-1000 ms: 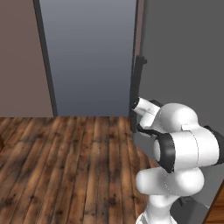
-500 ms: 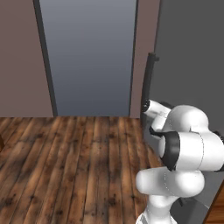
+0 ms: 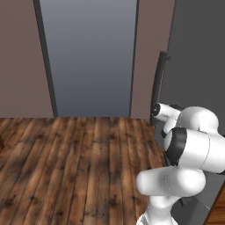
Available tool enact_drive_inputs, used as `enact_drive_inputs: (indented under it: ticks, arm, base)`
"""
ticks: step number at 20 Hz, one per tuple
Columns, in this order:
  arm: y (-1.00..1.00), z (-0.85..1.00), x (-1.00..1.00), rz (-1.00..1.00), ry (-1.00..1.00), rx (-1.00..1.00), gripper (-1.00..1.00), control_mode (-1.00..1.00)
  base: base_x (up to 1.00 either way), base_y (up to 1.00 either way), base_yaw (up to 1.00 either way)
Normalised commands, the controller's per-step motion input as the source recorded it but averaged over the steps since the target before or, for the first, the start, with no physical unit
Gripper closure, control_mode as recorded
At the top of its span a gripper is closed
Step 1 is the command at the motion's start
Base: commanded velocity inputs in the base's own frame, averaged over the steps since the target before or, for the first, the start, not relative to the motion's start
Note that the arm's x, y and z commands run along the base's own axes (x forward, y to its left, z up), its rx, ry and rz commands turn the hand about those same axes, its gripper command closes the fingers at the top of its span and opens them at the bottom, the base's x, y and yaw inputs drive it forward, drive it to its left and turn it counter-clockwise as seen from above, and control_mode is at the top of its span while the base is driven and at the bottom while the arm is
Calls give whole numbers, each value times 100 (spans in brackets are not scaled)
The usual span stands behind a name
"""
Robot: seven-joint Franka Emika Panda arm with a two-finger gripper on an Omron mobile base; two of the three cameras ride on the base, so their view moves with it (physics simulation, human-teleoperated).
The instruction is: Place the steak on the counter behind the older steak on the same shelf of the fridge to maintain FIFO order. Close the fridge door when finished.
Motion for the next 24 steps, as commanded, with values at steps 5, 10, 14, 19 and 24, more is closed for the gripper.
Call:
enact_drive_inputs:
  ticks: [5, 10, 14, 19, 24]
  arm:
    - [-42, 0, 0, -13, -24, 0, -100, -100]
    - [-44, 0, 0, -13, -21, 0, -100, -100]
    - [-47, 0, 0, -14, -19, 0, -100, -100]
    - [-46, 0, 0, -14, -19, 0, -100, -100]
    - [-51, -4, 0, -14, -18, 0, -100, -100]
  base:
    - [0, 0, 0]
    - [0, 0, 0]
    - [0, 0, 0]
    - [0, 0, 0]
    - [0, 0, 0]
